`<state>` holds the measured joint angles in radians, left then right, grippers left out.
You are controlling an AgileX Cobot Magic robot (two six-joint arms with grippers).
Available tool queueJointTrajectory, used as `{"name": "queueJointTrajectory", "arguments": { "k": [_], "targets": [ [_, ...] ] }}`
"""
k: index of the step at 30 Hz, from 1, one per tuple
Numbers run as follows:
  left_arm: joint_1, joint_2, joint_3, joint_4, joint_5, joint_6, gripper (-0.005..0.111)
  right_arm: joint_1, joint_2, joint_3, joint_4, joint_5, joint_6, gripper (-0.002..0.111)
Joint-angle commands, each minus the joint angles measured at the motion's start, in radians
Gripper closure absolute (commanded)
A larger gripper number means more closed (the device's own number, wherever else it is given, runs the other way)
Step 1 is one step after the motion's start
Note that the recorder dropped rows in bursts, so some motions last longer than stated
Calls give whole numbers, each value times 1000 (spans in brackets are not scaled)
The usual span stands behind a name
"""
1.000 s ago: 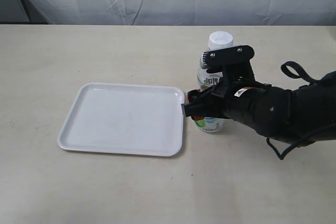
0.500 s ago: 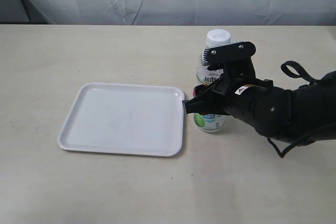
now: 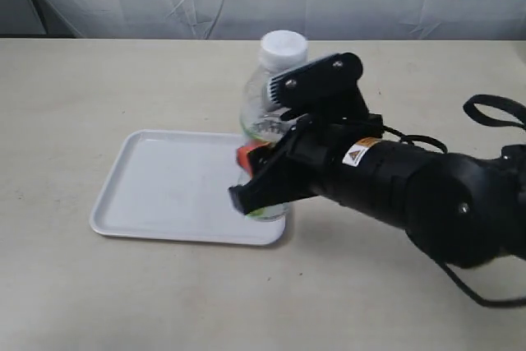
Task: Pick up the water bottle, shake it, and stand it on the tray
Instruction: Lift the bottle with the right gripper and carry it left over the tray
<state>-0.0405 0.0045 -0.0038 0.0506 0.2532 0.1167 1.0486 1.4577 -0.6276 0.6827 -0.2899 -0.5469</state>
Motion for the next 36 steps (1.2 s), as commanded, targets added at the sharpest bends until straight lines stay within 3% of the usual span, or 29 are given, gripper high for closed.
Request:
{"name": "queueJointTrajectory", "arguments": {
  "k": [1,3,5,8,9,12,13,16,17,18,19,20,21,22,25,28,29,32,34,36],
  "targets": [
    [-2,-5,4,-4,-8,-3,106,61,-48,-5,-19,-63,-102,109],
    [-2,-5,4,-4,-8,-3,106,34,-35,-10,453,-237,-241,109],
    [-2,-5,4,-4,-8,-3,106,33,-35,-34,699,-254,-425,109],
    [-2,-5,4,-4,-8,-3,106,52,-47,-61,461,172,-718,109],
    [-2,-5,4,-4,-8,-3,106,59,-51,-61,464,169,-724,109],
    [-2,-5,4,-4,-8,-3,106,62,-51,-59,851,-366,-640,109],
    [-2,-5,4,-4,-8,-3,106,62,-54,-72,913,-405,-606,109],
    [-2,-5,4,-4,-8,-3,106,62,-86,-86,682,94,-862,109],
    [-2,-5,4,-4,-8,-3,106,67,-94,-86,652,101,-877,109],
    [-2,-5,4,-4,-8,-3,106,71,-97,-86,710,-30,-811,109],
    [-2,-5,4,-4,-8,-3,106,70,-94,-92,934,-413,-666,109],
    [-2,-5,4,-4,-8,-3,106,68,-99,-97,965,-427,-674,109],
    [-2,-5,4,-4,-8,-3,106,68,-115,-97,878,-130,-868,109],
    [-2,-5,4,-4,-8,-3,106,68,-123,-97,839,-2,-980,109],
    [-2,-5,4,-4,-8,-3,106,70,-128,-126,979,-356,-784,109],
    [-2,-5,4,-4,-8,-3,106,68,-73,-75,995,77,-809,109],
    [-2,-5,4,-4,-8,-3,106,68,-47,-68,995,140,-809,109],
    [-2,-5,4,-4,-8,-3,106,70,-116,-137,928,125,-809,109],
    [-2,-5,4,-4,-8,-3,106,68,-132,-153,873,-72,-809,109],
    [-2,-5,4,-4,-8,-3,106,68,-112,-152,1052,-152,-882,109]
  ]
}}
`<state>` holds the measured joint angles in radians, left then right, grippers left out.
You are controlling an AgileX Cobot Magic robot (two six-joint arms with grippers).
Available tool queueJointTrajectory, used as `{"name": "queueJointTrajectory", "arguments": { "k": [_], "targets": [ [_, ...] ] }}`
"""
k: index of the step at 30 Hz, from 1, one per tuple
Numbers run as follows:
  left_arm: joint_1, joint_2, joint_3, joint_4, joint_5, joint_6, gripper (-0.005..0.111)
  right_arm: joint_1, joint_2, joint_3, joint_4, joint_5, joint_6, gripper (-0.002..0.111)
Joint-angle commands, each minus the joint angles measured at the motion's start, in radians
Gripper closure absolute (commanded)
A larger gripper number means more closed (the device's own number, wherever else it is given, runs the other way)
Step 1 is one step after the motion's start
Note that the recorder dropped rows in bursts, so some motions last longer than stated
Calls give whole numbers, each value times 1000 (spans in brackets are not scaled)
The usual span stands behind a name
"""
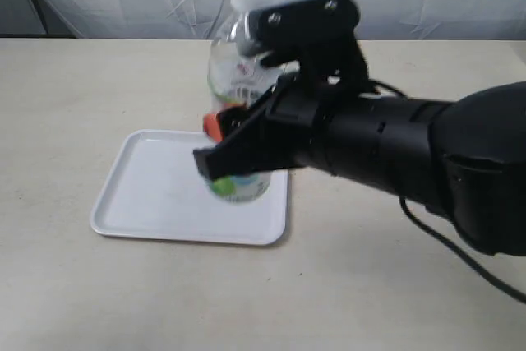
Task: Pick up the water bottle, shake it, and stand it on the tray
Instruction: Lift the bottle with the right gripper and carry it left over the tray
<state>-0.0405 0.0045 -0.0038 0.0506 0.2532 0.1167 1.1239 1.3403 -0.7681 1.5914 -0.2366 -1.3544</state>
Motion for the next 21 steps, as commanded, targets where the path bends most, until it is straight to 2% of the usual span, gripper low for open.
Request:
{"name": "queueJointTrajectory", "arguments": {
  "k": [1,3,9,10,11,12,14,15,16,18,19,20,21],
  "targets": [
    [-2,-5,4,-4,-8,-3,106,-8,10,-11,153,-183,-181,109],
    [-2,-5,4,-4,-8,-3,106,9,5,-7,153,-134,-235,109],
    [-2,-5,4,-4,-8,-3,106,28,-7,-20,153,-131,-198,109],
    [-2,-5,4,-4,-8,-3,106,28,4,-15,153,-113,-256,109],
    [-2,-5,4,-4,-8,-3,106,28,12,-13,153,-150,-317,109],
    [-2,-5,4,-4,-8,-3,106,28,23,-13,153,-261,-328,109],
    [-2,-5,4,-4,-8,-3,106,23,44,-15,153,-507,-124,109],
    [-2,-5,4,-4,-8,-3,106,23,47,-15,153,-505,-64,109],
    [-2,-5,4,-4,-8,-3,106,25,47,-11,153,-393,-97,109],
    [-2,-5,4,-4,-8,-3,106,28,45,-11,153,-58,-333,109],
    [-2,-5,4,-4,-8,-3,106,28,47,-11,153,9,-409,109],
    [-2,-5,4,-4,-8,-3,106,28,53,-23,153,-54,-360,109],
    [-2,-5,4,-4,-8,-3,106,28,62,-31,153,-194,-275,109]
  ]
}}
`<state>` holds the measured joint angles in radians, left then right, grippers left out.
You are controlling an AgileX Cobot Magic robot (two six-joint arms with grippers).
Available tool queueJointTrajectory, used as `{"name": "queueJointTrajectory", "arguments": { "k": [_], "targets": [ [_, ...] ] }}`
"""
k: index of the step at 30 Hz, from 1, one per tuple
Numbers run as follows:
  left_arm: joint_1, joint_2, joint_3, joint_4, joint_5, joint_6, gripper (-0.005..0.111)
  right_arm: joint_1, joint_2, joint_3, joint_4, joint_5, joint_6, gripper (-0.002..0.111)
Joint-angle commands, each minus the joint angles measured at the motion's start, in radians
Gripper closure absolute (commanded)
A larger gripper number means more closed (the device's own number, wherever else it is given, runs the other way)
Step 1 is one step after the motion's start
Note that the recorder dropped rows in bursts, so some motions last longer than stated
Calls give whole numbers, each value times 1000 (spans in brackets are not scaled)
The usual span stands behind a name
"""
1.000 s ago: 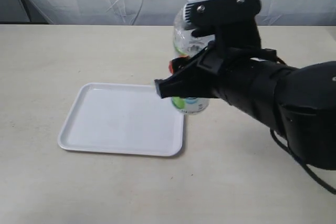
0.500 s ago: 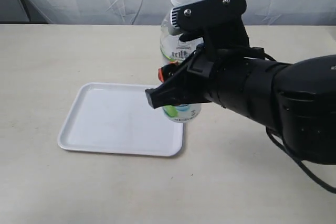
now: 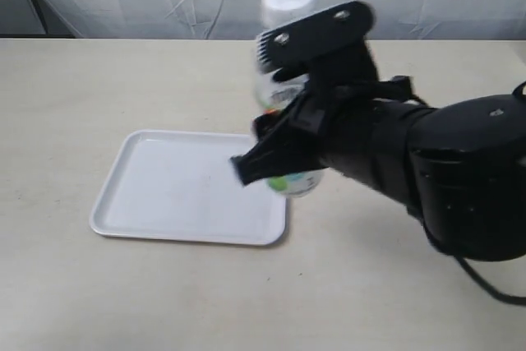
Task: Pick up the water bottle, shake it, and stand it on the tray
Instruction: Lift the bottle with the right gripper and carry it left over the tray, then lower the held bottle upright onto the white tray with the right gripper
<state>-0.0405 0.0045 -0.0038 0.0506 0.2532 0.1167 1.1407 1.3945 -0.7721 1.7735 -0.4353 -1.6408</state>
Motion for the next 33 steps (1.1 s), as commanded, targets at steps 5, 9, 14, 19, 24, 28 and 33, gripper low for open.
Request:
{"name": "queueJointTrajectory", "arguments": {
  "k": [5,9,14,19,24,28,33],
  "targets": [
    [-2,-5,4,-4,-8,-3,106,7,18,-23,-34,131,-19,109],
    [-2,-5,4,-4,-8,-3,106,-2,35,-31,-175,9,223,109],
    [-2,-5,4,-4,-8,-3,106,-85,81,-63,-771,320,729,109],
    [-2,-5,4,-4,-8,-3,106,-160,187,-145,-969,483,931,109],
    [-2,-5,4,-4,-8,-5,106,-176,265,-226,-976,620,894,109],
    [-2,-5,4,-4,-8,-5,106,-176,311,-302,-889,744,894,109],
    [-2,-5,4,-4,-8,-3,106,-176,347,-387,-790,845,838,109]
  ]
}}
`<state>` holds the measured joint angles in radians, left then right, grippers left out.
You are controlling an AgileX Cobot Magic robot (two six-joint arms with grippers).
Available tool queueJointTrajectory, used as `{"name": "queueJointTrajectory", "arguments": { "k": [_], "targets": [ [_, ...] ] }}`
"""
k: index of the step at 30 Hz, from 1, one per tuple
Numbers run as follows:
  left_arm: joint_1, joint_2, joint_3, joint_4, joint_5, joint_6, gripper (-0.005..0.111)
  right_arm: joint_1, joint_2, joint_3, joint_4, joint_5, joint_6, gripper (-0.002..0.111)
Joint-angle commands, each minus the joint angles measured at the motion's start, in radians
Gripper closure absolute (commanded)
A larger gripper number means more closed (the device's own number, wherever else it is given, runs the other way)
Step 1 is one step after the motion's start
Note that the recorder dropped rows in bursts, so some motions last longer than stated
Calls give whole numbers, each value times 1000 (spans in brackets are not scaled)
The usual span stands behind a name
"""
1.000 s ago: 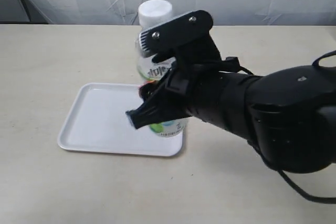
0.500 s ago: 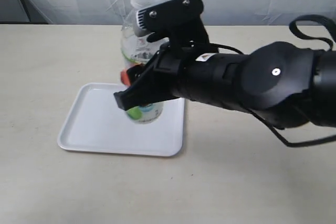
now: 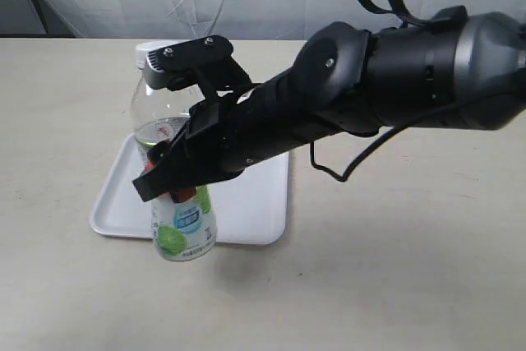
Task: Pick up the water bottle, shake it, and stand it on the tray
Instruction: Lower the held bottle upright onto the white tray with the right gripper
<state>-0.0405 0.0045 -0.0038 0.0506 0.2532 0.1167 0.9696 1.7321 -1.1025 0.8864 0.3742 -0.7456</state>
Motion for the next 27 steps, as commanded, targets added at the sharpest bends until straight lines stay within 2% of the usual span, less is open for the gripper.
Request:
{"name": "queueJointTrajectory", "arguments": {
  "k": [1,6,11,13,18,27],
  "targets": [
    [-2,-5,4,-4,-8,-3,106,-5,9,-60,149,19,-99,109],
    [-2,-5,4,-4,-8,-3,106,-5,6,-60,451,-113,-406,109],
    [-2,-5,4,-4,-8,-3,106,-5,6,-60,830,-91,-804,109],
    [-2,-5,4,-4,-8,-3,106,-5,6,-60,858,-92,-901,109],
    [-2,-5,4,-4,-8,-3,106,-2,6,-54,858,-231,-903,109],
    [-2,-5,4,-4,-8,-3,106,-2,6,-10,858,-142,-890,109]
  ]
}}
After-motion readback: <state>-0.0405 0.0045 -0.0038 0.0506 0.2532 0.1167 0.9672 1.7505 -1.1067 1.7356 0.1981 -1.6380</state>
